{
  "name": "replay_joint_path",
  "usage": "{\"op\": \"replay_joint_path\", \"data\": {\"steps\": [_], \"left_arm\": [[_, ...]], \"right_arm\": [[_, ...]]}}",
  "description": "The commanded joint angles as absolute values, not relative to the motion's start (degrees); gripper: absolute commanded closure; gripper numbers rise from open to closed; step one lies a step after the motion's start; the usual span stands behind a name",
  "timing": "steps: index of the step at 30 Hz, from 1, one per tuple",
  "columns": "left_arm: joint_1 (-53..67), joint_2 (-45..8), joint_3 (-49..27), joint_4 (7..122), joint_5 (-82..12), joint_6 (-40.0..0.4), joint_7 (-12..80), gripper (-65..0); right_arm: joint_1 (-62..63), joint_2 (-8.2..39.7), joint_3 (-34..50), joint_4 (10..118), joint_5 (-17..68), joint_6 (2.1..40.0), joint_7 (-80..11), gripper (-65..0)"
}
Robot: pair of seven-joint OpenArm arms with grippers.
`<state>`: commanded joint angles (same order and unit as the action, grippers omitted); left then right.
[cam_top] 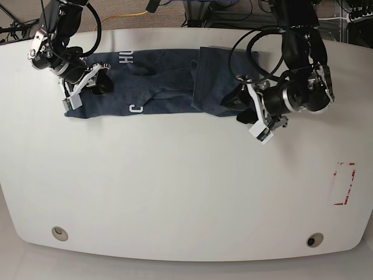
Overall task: Fold the T-shirt properly
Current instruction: 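Fold the strip end with the left gripper toward the right gripper, then grasp the strip ends with both grippers and fold them toward each other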
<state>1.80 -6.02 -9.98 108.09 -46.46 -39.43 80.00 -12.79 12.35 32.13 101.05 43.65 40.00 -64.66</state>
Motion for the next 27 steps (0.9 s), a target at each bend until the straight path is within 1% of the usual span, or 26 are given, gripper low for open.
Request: {"op": "replay_joint_path", "data": {"steps": [2, 3, 5, 6, 7, 11, 12, 14, 16, 19, 23, 27], "left_arm": [[3.5, -7.8, -10.2, 108.1, -46.4, -39.4, 80.0, -30.1], [4.2, -8.3, -10.3, 108.1, -46.4, -39.4, 80.0, -27.8], [5.8, -9.0, -11.7, 108.0, -46.4, -39.4, 78.9, -20.4], [6.5, -9.0, -12.5, 107.8, -46.3, -39.4, 78.3, -18.2], [7.4, -9.0, -13.4, 107.4, -46.4, -39.4, 77.7, -15.8], [9.1, -9.0, -14.8, 105.2, -46.4, -39.4, 76.4, -12.2], [9.3, -8.8, -14.8, 104.5, -46.4, -39.2, 74.9, -11.4], [9.7, -8.8, -14.5, 103.4, -45.8, -39.1, 72.3, -10.0], [10.2, -8.6, -14.0, 102.2, -42.2, -39.0, 69.8, -8.5], [10.0, -8.5, -12.0, 100.4, -38.3, -39.5, 69.5, -8.2], [9.9, -8.5, -11.2, 99.7, -38.4, -39.5, 69.4, -8.2], [9.9, -8.5, -9.9, 99.6, -38.1, -39.5, 69.4, -8.2]], "right_arm": [[-11.9, 12.4, 32.2, 102.7, 43.6, 40.0, -66.8, -18.2], [-11.6, 12.4, 32.2, 103.2, 43.6, 40.0, -67.4, -19.5], [-10.5, 12.4, 32.6, 103.9, 43.6, 40.0, -68.9, -27.3], [-10.0, 12.4, 33.4, 103.9, 43.7, 40.0, -69.4, -31.7], [-9.2, 12.1, 34.9, 103.9, 44.0, 40.0, -70.6, -38.5], [-6.8, 11.9, 42.5, 102.8, 48.0, 40.0, -75.4, -58.2], [-6.1, 12.3, 44.0, 101.8, 49.1, 40.0, -76.2, -60.2], [-5.0, 12.8, 46.5, 99.7, 50.4, 40.0, -76.9, -60.2], [-3.8, 15.3, 48.8, 96.7, 50.9, 40.0, -77.6, -60.2], [-2.9, 18.1, 50.9, 90.8, 51.1, 40.0, -77.8, -60.2], [-2.9, 21.3, 52.6, 81.7, 53.8, 40.0, -77.8, -60.2], [-3.2, 22.4, 52.5, 77.1, 56.5, 40.0, -77.7, -60.2]]}}
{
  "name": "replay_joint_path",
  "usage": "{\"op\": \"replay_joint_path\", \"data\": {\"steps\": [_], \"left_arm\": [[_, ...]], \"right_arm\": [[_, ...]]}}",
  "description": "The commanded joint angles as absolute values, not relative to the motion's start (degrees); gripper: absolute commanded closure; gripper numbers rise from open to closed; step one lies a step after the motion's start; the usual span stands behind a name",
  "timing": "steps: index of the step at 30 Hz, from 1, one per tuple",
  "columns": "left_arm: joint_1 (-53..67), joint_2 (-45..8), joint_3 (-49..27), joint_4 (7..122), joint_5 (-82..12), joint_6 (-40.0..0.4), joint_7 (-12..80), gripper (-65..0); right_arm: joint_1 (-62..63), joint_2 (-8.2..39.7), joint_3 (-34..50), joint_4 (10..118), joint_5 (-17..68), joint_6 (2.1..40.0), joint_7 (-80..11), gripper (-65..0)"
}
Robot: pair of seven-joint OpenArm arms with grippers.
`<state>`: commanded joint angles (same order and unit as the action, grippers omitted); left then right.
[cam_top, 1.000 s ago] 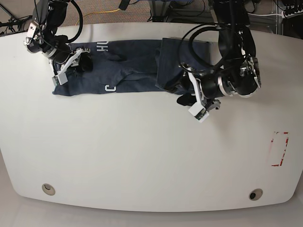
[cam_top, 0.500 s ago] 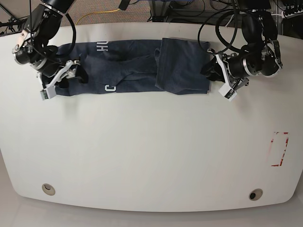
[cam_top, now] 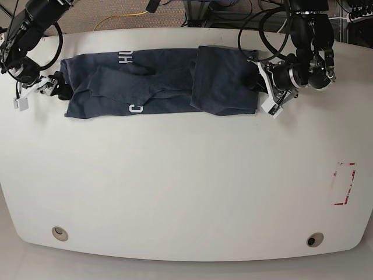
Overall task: Fold the T-shirt properly
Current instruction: 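Grasp the strip ends with both grippers and fold them toward each other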
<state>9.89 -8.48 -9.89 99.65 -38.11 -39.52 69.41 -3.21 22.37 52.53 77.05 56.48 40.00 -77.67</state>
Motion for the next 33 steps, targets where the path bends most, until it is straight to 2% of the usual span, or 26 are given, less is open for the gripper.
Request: {"op": "replay_joint_path", "data": {"steps": [8, 13, 16, 21, 24, 26, 28, 33], "left_arm": [[9.9, -7.3, -9.9, 99.6, -38.0, -39.5, 69.4, -8.2], [8.7, -7.2, -9.9, 99.6, -38.0, -39.5, 69.4, -8.2], [8.1, -7.2, -9.9, 99.6, -38.0, -39.3, 69.4, -8.2], [7.9, -7.0, -9.9, 99.6, -37.9, -39.1, 69.4, -8.2], [7.1, -7.0, -9.9, 99.6, -37.9, -39.0, 69.4, -8.3], [6.3, -6.9, -9.8, 98.6, -37.9, -39.0, 69.4, -8.3], [5.9, -6.9, -9.8, 96.9, -37.9, -39.0, 69.4, -8.3], [3.6, -5.8, -9.8, 91.8, -37.9, -39.0, 69.4, -8.5]], "right_arm": [[-4.5, 18.3, 52.2, 76.9, 56.7, 40.0, -77.7, -60.2], [-5.0, 15.4, 47.5, 77.6, 56.5, 40.0, -77.7, -60.1], [-6.4, 13.8, 46.7, 80.0, 56.4, 40.0, -77.3, -55.6], [-7.6, 12.2, 44.3, 84.3, 56.2, 40.0, -76.4, -42.3], [-8.5, 12.2, 43.6, 84.6, 56.2, 40.0, -74.4, -27.6], [-8.6, 12.3, 43.5, 84.5, 56.2, 40.0, -73.0, -11.7], [-8.7, 12.4, 43.5, 84.6, 56.2, 40.0, -72.9, 0.0], [-10.4, 13.5, 43.6, 90.4, 56.3, 40.0, -72.9, 0.0]]}}
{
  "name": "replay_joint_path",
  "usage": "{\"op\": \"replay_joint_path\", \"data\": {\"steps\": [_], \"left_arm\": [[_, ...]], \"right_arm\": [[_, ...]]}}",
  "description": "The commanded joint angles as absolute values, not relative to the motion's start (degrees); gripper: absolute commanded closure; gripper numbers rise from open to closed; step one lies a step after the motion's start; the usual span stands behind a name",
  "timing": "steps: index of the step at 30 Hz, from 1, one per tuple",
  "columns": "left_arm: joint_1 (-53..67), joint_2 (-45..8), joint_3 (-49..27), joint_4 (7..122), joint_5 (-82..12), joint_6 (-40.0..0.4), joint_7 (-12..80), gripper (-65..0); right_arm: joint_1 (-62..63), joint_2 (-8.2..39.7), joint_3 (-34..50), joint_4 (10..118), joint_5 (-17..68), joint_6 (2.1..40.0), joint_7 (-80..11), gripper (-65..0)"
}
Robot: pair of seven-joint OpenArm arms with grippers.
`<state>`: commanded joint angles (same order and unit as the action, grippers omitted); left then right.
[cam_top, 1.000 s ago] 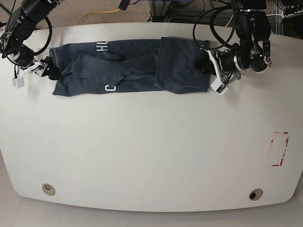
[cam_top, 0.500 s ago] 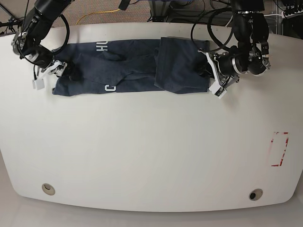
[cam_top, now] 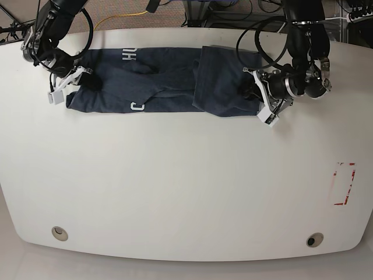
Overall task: Fold the T-shirt properly
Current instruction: 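Grasp the strip ends with both grippers and fold them toward each other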
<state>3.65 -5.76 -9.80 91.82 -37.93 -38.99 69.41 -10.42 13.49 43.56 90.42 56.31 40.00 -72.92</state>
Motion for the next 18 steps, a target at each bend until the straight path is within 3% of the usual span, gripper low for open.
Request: {"op": "replay_joint_path", "data": {"steps": [6, 13, 18], "left_arm": [[1.6, -3.7, -9.8, 87.6, -37.6, -38.5, 69.4, -8.5], [-0.9, 2.1, -9.7, 85.2, -30.4, -37.3, 68.9, -8.6], [-2.2, 4.3, -5.2, 84.4, -26.3, -37.1, 65.8, -8.6]], "right_arm": [[-13.4, 13.9, 43.7, 102.4, 56.5, 40.0, -74.6, 0.0], [-15.5, 13.5, 43.5, 112.4, 56.8, 40.0, -76.8, 0.0], [-15.4, 13.4, 38.4, 113.4, 64.8, 40.0, -76.8, 0.0]]}}
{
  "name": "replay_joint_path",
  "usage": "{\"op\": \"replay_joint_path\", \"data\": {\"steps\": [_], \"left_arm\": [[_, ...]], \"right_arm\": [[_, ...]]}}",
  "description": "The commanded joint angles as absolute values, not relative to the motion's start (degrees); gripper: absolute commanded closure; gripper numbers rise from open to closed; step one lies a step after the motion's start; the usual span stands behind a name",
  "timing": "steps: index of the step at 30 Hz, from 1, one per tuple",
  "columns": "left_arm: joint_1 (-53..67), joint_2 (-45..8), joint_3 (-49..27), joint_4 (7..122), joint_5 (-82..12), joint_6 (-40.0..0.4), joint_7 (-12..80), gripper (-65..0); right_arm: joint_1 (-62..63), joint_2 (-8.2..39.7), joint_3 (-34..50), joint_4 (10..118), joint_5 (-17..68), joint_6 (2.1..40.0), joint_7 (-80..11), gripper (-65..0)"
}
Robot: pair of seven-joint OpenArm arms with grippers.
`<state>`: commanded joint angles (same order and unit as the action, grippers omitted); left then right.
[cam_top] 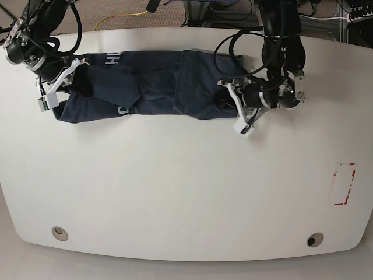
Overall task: Fold the T-shirt properly
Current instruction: 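Grasp the strip ends with both grippers and fold them toward each other, then press the folded bundle together with the right gripper and release the left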
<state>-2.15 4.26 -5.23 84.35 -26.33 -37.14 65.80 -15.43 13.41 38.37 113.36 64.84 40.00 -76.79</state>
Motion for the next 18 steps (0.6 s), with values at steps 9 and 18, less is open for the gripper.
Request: {"op": "replay_joint_path", "data": {"steps": [9, 18], "left_arm": [[-1.2, 6.7, -3.9, 84.2, -22.9, -37.1, 65.0, -8.6], [-1.1, 6.8, -3.9, 83.2, -23.3, -37.1, 65.0, -8.6]], "right_arm": [[-15.4, 8.3, 29.7, 113.4, 72.5, 37.1, -76.8, 0.0], [-15.4, 2.7, 24.6, 113.4, 72.4, 36.4, -76.7, 0.0]]}}
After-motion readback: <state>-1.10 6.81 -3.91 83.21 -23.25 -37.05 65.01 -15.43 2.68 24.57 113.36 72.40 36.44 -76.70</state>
